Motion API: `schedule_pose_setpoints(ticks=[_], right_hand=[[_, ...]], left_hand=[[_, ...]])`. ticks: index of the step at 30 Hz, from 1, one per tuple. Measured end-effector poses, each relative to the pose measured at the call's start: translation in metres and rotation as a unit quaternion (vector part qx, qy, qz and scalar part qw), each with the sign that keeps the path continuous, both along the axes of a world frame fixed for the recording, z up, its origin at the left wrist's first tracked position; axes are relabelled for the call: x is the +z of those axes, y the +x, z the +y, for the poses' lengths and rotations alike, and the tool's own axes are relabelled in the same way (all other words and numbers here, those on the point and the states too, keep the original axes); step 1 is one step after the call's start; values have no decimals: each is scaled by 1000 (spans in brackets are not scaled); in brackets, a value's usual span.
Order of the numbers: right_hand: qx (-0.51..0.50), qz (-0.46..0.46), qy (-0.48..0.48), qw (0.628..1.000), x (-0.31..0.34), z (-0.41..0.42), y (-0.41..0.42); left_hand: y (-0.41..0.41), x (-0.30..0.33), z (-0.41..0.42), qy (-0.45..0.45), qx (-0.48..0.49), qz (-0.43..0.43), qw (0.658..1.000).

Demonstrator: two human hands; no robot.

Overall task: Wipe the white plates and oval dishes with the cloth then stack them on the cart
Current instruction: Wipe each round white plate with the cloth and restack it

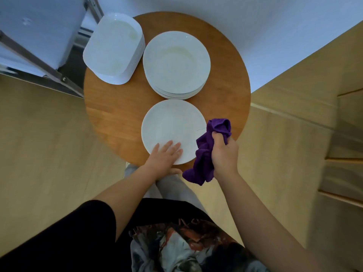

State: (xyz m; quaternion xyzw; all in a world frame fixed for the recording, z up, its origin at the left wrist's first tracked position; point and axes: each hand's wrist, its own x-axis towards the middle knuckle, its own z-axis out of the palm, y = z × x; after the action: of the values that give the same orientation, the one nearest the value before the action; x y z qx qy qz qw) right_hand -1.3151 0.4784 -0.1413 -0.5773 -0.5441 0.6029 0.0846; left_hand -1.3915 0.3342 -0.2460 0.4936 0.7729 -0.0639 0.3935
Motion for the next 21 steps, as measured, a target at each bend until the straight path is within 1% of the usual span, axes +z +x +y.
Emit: schedule_pose_setpoints(ticks=[3, 6, 10, 12, 14, 15, 16, 17, 21], right_hand=[[-4, 8, -11, 1000, 2, 1, -7], [-4, 7, -15, 1000, 5, 2, -17], [-16, 1, -18, 1000, 9, 3, -31], [-24, -1, -24, 999, 11, 3, -41], [-37, 0, -30, 999, 13, 2, -53], [-43, 0, -30, 999, 14, 2, -60], [-47, -2, -28, 998, 15, 2, -68], [-50, -4, -27, 998, 16, 2, -75], [-66, -5, -32, 997, 19, -2, -101]], left_hand=[[-7, 12, 4, 52, 98, -26, 993], [-26, 27, 7, 119, 205, -14, 971], [-64, 47, 12, 141, 294, -39, 944], [-88, 53, 18, 163, 345, -37, 924], [-117, 55, 25, 189, 425, -20, 885], [-132, 56, 28, 190, 464, -4, 865], [-148, 56, 32, 180, 491, 14, 852], [-163, 55, 35, 161, 504, 25, 848], [-209, 46, 53, 72, 501, 1, 863]])
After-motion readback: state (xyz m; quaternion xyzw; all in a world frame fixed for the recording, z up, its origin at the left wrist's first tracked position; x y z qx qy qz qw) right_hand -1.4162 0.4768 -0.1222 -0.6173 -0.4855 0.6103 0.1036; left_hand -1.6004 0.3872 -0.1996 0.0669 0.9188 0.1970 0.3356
